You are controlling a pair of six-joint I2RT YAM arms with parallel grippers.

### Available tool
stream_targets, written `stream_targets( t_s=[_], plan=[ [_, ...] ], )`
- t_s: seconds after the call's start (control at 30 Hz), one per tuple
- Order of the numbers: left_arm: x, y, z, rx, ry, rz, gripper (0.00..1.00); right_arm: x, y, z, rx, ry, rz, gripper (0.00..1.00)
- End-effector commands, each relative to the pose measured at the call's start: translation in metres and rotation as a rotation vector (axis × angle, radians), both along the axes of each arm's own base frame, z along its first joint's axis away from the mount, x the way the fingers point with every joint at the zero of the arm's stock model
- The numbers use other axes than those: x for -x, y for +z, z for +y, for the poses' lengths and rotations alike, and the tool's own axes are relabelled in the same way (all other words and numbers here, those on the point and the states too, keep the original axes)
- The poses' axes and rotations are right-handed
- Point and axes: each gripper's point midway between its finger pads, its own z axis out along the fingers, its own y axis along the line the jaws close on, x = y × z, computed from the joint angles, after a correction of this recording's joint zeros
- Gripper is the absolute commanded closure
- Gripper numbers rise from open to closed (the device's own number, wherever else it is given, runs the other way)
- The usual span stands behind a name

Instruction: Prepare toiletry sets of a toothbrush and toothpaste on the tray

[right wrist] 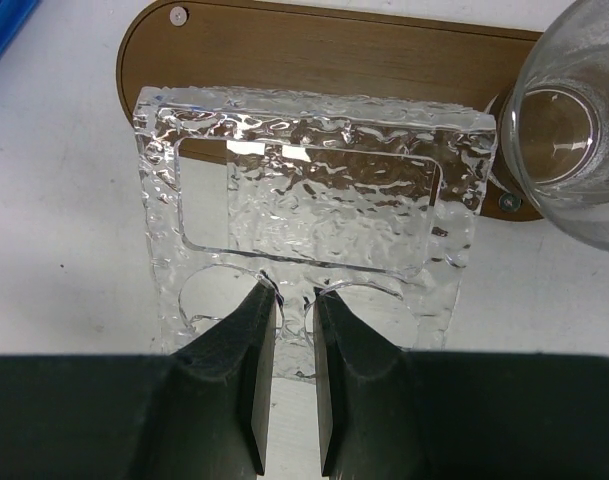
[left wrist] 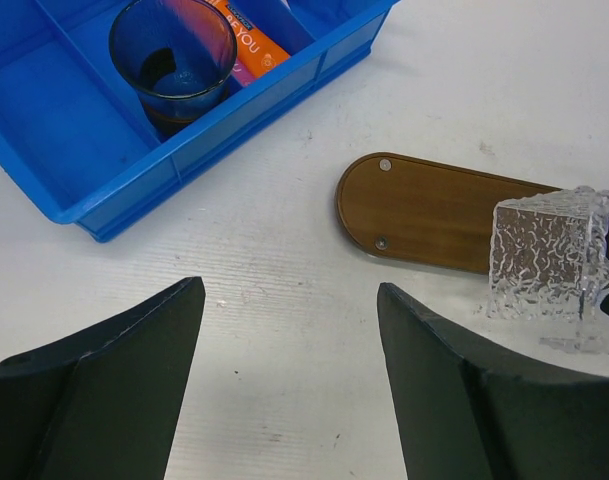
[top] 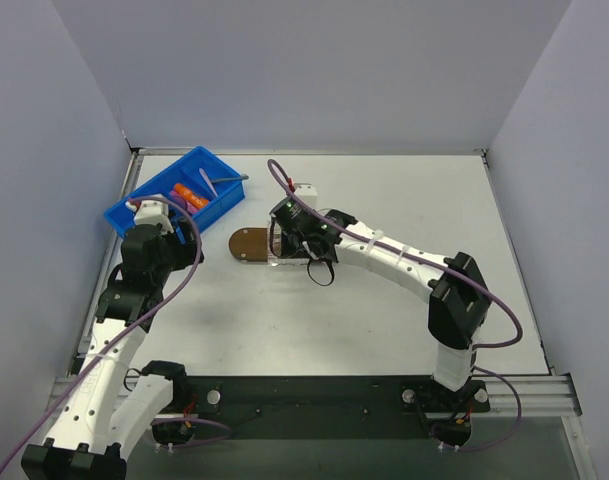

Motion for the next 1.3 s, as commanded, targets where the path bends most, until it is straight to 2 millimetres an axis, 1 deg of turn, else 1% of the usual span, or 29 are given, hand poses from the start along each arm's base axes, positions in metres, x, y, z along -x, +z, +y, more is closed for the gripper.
stream_targets(
  t_s=[0.0, 0.07, 0.2, 0.6, 0.83, 1.07, 1.27],
  plan=[
    [-0.005, 0.011, 0.000, 0.001, -0.004, -0.053, 0.20, -0.014, 0.012, 0.004, 0.016, -0.020, -0.013, 1.00],
    [-0.005, 0.010, -0.002, 0.006, -0.012, -0.052, 0.20, -0.020, 0.012, 0.004, 0.023, -0.030, -0.022, 1.00],
    [-0.005, 0.008, -0.004, 0.014, -0.020, -0.047, 0.20, -0.028, 0.001, 0.002, 0.039, -0.045, -0.003, 1.00],
    [-0.005, 0.007, -0.005, 0.016, -0.027, -0.044, 0.20, -0.044, -0.019, -0.003, 0.105, -0.072, 0.015, 1.00],
    [-0.005, 0.007, -0.005, 0.018, -0.026, -0.042, 0.20, -0.058, -0.023, -0.008, 0.100, -0.105, 0.021, 1.00],
    [-0.005, 0.006, -0.005, 0.015, -0.025, -0.041, 0.20, -0.069, -0.025, -0.006, 0.091, -0.118, 0.022, 1.00],
    [-0.005, 0.007, -0.005, 0.018, -0.023, -0.044, 0.20, -0.073, -0.031, -0.009, 0.095, -0.128, 0.035, 1.00]
  ],
)
